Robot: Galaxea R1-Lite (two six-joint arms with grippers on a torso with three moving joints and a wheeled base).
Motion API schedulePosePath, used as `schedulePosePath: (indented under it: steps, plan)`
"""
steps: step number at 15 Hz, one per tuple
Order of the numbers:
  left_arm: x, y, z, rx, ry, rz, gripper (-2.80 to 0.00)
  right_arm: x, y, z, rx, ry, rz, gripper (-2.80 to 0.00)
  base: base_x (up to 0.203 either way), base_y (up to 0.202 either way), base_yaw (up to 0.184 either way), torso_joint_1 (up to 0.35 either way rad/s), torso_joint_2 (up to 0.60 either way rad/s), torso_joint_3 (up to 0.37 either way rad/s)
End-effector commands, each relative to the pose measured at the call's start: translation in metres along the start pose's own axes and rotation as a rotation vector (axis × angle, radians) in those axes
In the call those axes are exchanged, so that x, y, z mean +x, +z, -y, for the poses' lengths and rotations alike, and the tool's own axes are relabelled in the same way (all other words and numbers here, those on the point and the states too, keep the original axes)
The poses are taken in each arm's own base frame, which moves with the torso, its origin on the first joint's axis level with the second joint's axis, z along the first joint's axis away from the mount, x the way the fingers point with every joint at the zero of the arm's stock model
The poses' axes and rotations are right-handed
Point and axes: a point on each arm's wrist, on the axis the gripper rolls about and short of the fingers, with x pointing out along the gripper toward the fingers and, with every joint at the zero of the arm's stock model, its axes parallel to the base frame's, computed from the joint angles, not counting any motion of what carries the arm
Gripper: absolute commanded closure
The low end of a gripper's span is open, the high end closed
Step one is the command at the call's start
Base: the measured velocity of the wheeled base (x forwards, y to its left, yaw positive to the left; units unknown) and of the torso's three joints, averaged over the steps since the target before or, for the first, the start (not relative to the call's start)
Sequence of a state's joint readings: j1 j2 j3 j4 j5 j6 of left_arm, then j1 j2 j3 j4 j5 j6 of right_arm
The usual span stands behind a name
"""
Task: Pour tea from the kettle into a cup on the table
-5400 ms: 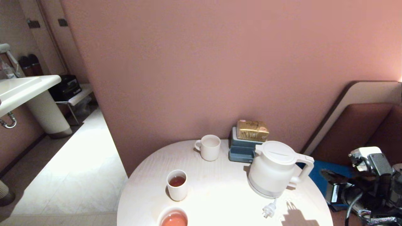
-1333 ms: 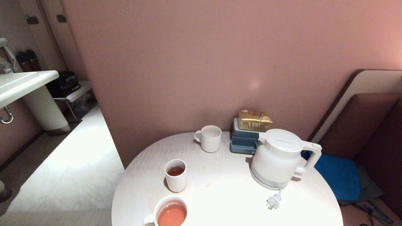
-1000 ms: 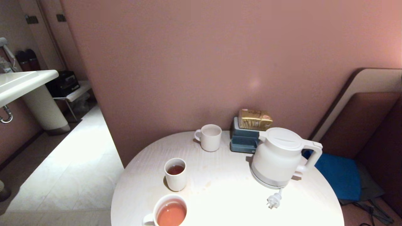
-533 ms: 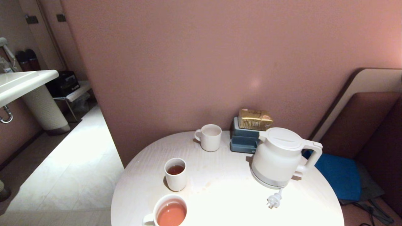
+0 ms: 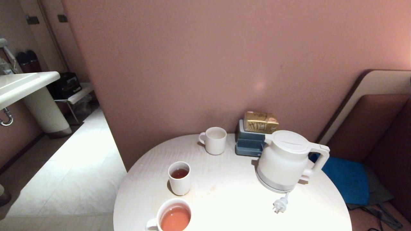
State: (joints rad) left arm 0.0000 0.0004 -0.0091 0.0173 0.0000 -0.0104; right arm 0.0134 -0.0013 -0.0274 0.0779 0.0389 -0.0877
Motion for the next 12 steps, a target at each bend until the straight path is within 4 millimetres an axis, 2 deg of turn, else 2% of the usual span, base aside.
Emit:
schedulePosePath:
  steps: [1, 12]
  plan:
    - [0.0001, 0.0001, 0.0, 0.0, 0.0, -0.001, 0.0, 0.0001, 0.0, 0.0, 0.0, 0.001, -0.001, 0.0, 0.0, 0.0, 0.0, 0.0, 0.0, 0.0]
    - [0.0001, 0.0, 0.0, 0.0, 0.0, -0.001, 0.0, 0.0001, 0.0, 0.0, -0.001, 0.001, -0.001, 0.0, 0.0, 0.0, 0.0, 0.0, 0.0, 0.0]
